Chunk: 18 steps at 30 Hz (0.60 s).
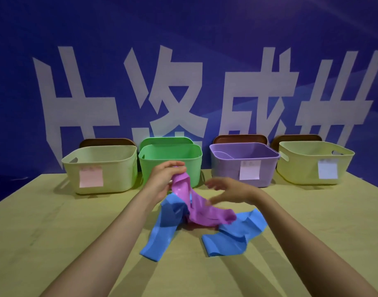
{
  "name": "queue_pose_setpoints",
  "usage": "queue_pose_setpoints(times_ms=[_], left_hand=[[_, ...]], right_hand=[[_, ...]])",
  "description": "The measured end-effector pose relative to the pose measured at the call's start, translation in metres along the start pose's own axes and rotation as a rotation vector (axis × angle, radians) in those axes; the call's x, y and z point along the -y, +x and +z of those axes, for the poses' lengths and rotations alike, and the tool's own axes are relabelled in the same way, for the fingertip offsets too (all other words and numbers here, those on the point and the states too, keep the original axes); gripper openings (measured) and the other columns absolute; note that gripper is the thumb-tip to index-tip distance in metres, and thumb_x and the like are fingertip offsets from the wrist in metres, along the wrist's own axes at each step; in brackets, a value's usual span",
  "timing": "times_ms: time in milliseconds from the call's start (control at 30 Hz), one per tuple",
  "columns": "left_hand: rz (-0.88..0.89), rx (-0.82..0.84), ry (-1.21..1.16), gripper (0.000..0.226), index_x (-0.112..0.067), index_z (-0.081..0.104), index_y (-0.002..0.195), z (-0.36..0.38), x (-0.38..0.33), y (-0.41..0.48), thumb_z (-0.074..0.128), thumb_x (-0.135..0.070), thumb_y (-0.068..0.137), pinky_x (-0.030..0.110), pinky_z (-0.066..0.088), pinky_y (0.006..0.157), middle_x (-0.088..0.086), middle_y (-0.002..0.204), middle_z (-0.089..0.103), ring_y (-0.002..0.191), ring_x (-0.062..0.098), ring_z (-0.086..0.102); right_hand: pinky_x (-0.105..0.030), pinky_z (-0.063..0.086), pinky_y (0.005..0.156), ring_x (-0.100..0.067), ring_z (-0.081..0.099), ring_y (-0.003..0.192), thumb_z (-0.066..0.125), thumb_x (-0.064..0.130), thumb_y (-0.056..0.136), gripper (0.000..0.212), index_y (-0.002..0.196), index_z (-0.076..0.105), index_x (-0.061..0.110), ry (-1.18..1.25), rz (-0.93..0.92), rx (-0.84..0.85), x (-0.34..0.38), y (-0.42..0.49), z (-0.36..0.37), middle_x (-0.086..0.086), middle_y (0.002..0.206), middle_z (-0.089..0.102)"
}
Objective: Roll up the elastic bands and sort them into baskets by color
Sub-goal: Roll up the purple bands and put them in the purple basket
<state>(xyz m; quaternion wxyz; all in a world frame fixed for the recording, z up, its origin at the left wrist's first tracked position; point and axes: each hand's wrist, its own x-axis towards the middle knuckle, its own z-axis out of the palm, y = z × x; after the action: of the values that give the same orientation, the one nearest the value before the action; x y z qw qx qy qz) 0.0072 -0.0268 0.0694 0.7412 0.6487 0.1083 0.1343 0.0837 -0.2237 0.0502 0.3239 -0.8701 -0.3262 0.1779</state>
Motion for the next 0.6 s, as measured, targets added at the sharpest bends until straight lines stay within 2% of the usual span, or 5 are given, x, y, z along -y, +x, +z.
queue_pose_setpoints(times_ms=[100, 167, 233, 367, 600], left_hand=[[0.018, -0.027, -0.080, 0.009, -0.010, 0.067, 0.087, 0.016, 0.000, -0.002, 0.069, -0.003, 0.080, 0.026, 0.051, 0.063, 0.005, 0.081, 0.065, 0.072, 0.016, 0.060], [0.032, -0.024, -0.141, 0.008, -0.007, 0.068, 0.090, 0.022, -0.001, -0.002, 0.067, -0.004, 0.082, 0.022, 0.054, 0.061, 0.007, 0.082, 0.067, 0.073, 0.016, 0.062], [0.055, 0.007, -0.155, 0.013, -0.003, 0.067, 0.098, 0.023, -0.003, -0.004, 0.063, -0.003, 0.086, 0.019, 0.056, 0.063, 0.008, 0.086, 0.068, 0.078, 0.016, 0.062], [0.175, 0.076, -0.017, 0.026, -0.002, 0.064, 0.109, 0.020, -0.004, -0.009, 0.062, 0.006, 0.084, 0.020, 0.055, 0.078, 0.006, 0.092, 0.066, 0.090, 0.018, 0.063], [0.417, 0.096, 0.192, 0.026, -0.019, 0.069, 0.105, 0.022, -0.023, -0.031, 0.074, -0.014, 0.079, 0.030, 0.047, 0.093, 0.009, 0.107, 0.066, 0.097, 0.016, 0.059]], right_hand=[[-0.030, 0.054, 0.086, -0.013, 0.064, 0.090, 0.076, 0.030, 0.079, 0.037, 0.105, 0.061, 0.008, 0.304, -0.233, -0.283, 0.029, -0.002, 0.015, -0.006, 0.098, 0.068], [-0.030, 0.055, 0.075, -0.013, 0.064, 0.078, 0.073, 0.043, 0.078, 0.040, 0.095, 0.059, 0.010, 0.265, -0.254, -0.389, 0.038, 0.001, 0.020, -0.003, 0.087, 0.068], [-0.033, 0.055, 0.071, -0.016, 0.063, 0.075, 0.070, 0.044, 0.081, 0.037, 0.093, 0.057, 0.012, 0.288, -0.221, -0.447, 0.039, 0.005, 0.023, -0.005, 0.084, 0.066], [-0.022, 0.052, 0.062, -0.013, 0.059, 0.071, 0.066, 0.012, 0.087, 0.008, 0.087, 0.058, 0.014, 0.436, -0.224, -0.534, 0.036, 0.006, 0.016, -0.003, 0.078, 0.062], [-0.018, 0.049, 0.069, -0.007, 0.058, 0.074, 0.068, 0.003, 0.084, 0.015, 0.083, 0.059, 0.015, 0.429, -0.404, -0.530, 0.070, -0.031, -0.019, -0.001, 0.080, 0.062]])
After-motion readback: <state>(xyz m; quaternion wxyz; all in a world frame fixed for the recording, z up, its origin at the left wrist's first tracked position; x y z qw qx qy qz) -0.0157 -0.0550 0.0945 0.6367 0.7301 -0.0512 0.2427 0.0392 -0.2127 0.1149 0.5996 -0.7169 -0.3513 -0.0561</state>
